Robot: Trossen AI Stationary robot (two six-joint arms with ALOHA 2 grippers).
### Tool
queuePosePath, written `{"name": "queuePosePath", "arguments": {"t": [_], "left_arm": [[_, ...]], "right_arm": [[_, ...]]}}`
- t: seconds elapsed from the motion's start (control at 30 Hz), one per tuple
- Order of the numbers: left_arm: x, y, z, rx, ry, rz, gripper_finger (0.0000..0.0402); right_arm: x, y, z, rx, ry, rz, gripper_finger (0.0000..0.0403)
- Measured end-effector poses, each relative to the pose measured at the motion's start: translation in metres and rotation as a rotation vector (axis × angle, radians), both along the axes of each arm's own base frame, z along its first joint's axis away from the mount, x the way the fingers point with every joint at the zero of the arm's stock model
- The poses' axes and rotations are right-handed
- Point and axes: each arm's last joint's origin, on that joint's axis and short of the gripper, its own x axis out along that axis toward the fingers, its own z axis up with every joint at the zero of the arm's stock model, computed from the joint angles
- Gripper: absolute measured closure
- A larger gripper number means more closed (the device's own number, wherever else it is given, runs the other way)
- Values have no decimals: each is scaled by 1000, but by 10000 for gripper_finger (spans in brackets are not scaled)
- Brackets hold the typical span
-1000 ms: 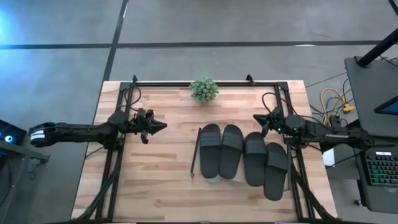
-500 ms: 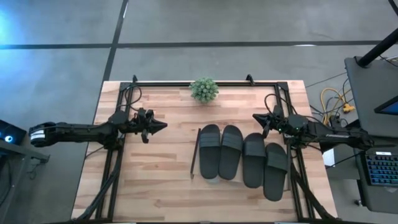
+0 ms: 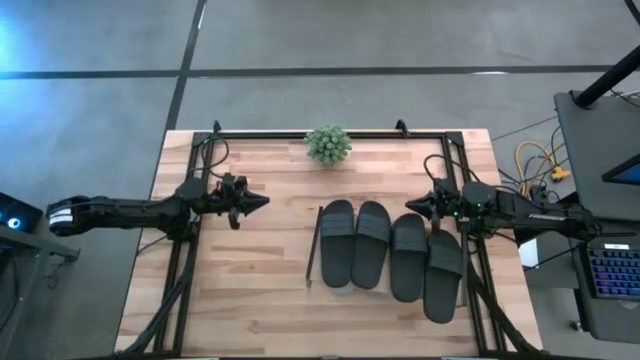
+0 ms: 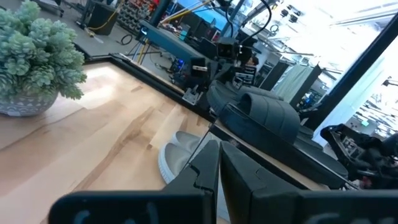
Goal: Pick and place slides into the shelf
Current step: Adjust the black slipper on the shelf, then return to Home Position
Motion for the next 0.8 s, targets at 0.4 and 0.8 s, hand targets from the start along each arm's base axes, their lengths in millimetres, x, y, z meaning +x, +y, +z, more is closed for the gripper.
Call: {"name": "queuePosePath", "arguments": {"t": [0.4,0.8], "left_arm": [[0,1,0,0,-1,19,402],[0,3,0,-1,0,59,402]], "right_arm": [[-1,3,11,39,-33,93,390],[-3,-7,10,-112,-6,-219,390]]}}
